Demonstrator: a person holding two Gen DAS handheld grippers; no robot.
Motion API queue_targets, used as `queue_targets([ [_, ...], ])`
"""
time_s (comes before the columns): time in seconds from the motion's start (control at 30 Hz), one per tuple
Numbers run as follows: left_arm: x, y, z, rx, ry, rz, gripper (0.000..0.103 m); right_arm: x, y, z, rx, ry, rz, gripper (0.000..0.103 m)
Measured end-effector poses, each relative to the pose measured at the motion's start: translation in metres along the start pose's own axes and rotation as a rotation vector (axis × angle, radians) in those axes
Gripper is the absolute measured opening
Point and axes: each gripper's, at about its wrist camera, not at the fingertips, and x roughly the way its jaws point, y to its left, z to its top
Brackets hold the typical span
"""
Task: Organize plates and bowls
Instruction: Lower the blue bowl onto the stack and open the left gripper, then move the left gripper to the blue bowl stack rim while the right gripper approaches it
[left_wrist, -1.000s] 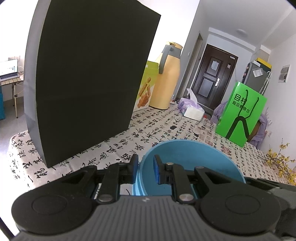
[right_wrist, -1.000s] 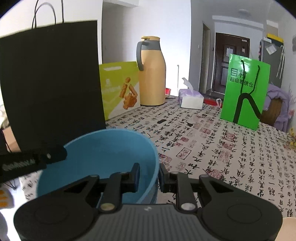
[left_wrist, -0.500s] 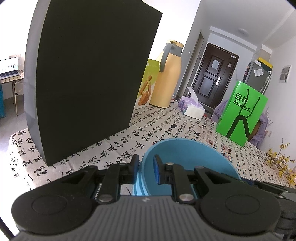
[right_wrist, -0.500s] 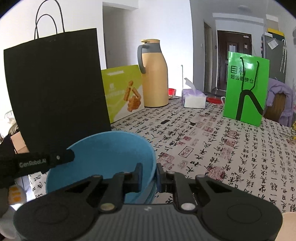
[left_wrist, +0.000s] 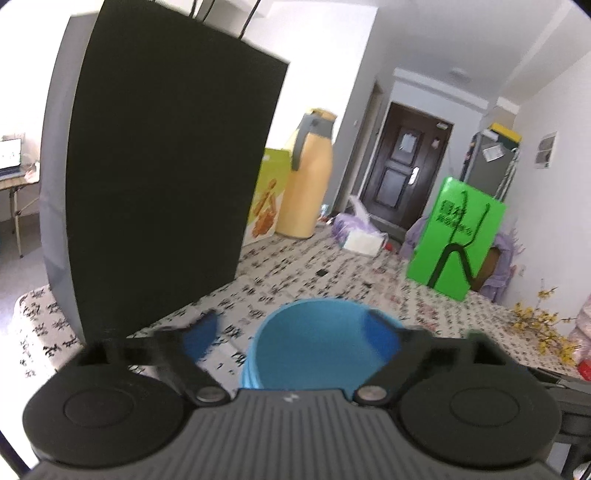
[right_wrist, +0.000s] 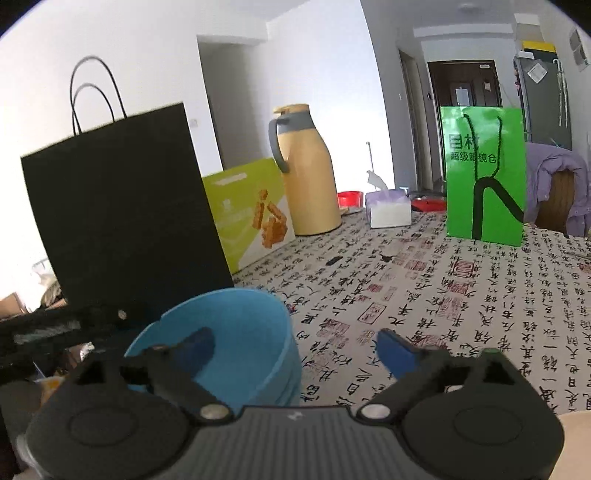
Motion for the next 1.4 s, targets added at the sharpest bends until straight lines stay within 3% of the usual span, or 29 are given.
queue_targets([
  [0.33, -0.029, -0.030, -0.009, 0.100, -0.092, -0.032, 0.103, -0.041, -0.034, -0.012, 0.035, -0.008, 0.008, 0.103],
  [0.63, -0.038, -0.040, -0.013, 0.114, -0.110, -0.060, 0.103, -0.065, -0.048, -0.016, 0.016, 0.007, 0.009, 0.103],
  [1.0, -0.039, -0.046, -0.016, 0.126, -0.108, -0.060, 0.103, -0.068, -0.053, -0.016, -0.054, 0.028, -0.023, 0.103],
  [1.4, -0.042, -0.029, -0.012, 0.168, -0.092, -0.101, 0.103, -0.053, -0.060, -0.013, 0.023, 0.100, -0.012, 0.103],
])
